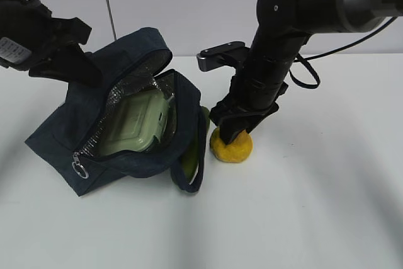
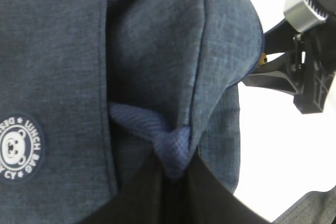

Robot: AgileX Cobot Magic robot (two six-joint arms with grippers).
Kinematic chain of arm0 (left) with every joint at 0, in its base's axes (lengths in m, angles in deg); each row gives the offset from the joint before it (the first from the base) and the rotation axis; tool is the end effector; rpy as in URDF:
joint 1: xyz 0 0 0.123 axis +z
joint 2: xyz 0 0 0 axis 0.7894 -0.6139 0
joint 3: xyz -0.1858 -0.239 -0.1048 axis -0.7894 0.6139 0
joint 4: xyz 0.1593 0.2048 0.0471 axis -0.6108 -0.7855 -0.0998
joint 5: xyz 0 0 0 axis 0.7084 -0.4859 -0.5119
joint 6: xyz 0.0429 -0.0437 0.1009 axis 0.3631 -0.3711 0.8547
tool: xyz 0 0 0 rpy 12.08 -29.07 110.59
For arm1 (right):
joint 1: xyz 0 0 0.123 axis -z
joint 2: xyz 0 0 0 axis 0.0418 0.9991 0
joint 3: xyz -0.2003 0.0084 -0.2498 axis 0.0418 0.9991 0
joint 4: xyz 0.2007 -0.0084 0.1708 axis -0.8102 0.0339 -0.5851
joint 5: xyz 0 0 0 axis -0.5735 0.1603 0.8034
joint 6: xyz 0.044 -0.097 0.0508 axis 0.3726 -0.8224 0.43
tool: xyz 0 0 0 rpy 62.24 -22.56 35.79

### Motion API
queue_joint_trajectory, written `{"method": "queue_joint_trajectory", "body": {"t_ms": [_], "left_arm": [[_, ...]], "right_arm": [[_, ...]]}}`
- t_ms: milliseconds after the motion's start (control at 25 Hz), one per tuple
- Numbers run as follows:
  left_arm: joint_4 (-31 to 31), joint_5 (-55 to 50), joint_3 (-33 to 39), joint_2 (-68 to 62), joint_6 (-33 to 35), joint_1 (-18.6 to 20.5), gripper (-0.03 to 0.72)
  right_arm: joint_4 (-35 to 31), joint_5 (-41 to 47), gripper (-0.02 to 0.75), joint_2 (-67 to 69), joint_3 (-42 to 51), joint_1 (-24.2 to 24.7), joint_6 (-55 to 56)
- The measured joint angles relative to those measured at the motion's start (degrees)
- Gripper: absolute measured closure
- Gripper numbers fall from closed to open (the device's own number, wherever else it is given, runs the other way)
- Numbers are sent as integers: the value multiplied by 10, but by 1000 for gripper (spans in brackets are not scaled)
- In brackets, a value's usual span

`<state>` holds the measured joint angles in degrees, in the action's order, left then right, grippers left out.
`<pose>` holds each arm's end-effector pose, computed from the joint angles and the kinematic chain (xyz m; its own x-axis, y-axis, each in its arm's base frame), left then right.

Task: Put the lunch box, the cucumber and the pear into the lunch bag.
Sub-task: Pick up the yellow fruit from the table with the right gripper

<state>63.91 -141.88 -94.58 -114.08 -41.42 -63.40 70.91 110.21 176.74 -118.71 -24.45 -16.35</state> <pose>0.3221 -0.1164 0.3063 -0.8817 0.1267 -0.4545 0.3315 0.8518 -0.4057 0.4214 0.1913 0.1901 -0.8016 -0.5453 -0.2451 -0.5817 0.8060 0.1093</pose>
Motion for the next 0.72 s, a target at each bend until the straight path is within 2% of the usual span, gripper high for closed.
{"method": "queue_joint_trajectory", "body": {"t_ms": [120,200,320,520,720], "left_arm": [[0,0,0,0,0,0,685],[0,0,0,0,0,0,685],[0,0,0,0,0,0,685],[0,0,0,0,0,0,685],[0,-1,0,0,0,0,685]], "right_arm": [[0,0,339,0,0,0,1],[1,1,409,0,0,0,1],[4,4,466,0,0,0,1],[6,12,482,0,-4,0,1],[5,65,489,0,-35,0,1]]}}
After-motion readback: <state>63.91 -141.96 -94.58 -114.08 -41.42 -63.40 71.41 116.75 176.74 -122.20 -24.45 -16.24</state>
